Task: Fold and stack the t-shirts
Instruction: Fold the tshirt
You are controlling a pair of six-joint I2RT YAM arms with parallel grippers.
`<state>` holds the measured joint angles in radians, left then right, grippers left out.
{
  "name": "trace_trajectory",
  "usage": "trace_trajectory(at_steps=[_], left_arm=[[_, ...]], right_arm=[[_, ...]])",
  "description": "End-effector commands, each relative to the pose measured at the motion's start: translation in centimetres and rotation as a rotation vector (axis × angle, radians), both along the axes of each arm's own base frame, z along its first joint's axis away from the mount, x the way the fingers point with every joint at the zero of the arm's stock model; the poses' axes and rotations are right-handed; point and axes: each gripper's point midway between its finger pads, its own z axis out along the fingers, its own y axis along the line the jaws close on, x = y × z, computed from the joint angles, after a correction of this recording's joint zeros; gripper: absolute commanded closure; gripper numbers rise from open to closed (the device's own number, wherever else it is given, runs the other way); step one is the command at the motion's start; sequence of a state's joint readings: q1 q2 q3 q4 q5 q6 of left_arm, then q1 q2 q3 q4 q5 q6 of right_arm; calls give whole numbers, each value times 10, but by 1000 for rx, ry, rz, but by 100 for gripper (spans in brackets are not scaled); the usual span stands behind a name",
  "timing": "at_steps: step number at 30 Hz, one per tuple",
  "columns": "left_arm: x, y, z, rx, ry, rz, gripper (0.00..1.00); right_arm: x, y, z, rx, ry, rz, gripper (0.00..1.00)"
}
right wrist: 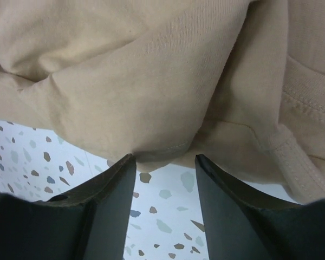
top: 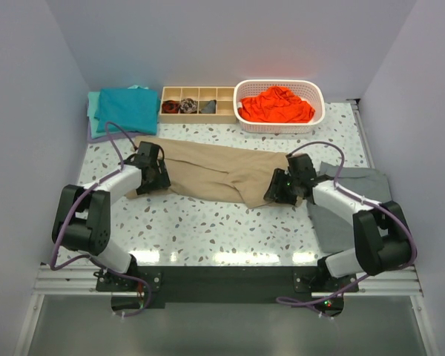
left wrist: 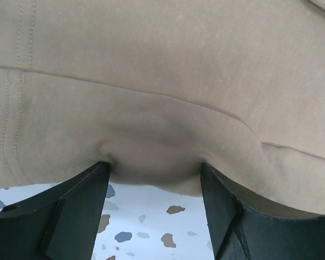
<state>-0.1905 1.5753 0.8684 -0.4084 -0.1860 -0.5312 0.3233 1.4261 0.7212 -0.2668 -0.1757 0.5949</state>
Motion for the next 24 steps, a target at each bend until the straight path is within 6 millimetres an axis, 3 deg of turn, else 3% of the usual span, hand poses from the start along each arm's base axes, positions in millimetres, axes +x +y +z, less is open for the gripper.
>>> trace_trajectory(at_steps=[1, 2, 3, 5, 7, 17, 23, 24], left_arm=[[10, 1, 5, -3, -43, 9, 27], [9, 2, 4, -1, -40, 7, 27], [10, 2, 5, 0, -44, 10, 27], [9, 3, 5, 3, -41, 12, 27], [8, 4, 4, 11, -36, 13, 27], [14, 3, 15, 14, -43, 0, 27], [15, 2, 17, 12, -38, -13, 27], [15, 1, 17, 11, -37, -15, 27]], right_arm=[[20, 6, 5, 20, -67, -11, 53], [21, 6, 3, 23, -65, -10, 58], [23, 8, 5, 31, -73, -5, 73], [24, 12, 6, 44, -78, 10, 88], [27, 15, 13, 60, -98, 23, 96], [43, 19, 74, 68, -197, 46, 95], [72, 27, 76, 46, -178, 61, 94], [75, 29, 63, 40, -136, 68, 94]])
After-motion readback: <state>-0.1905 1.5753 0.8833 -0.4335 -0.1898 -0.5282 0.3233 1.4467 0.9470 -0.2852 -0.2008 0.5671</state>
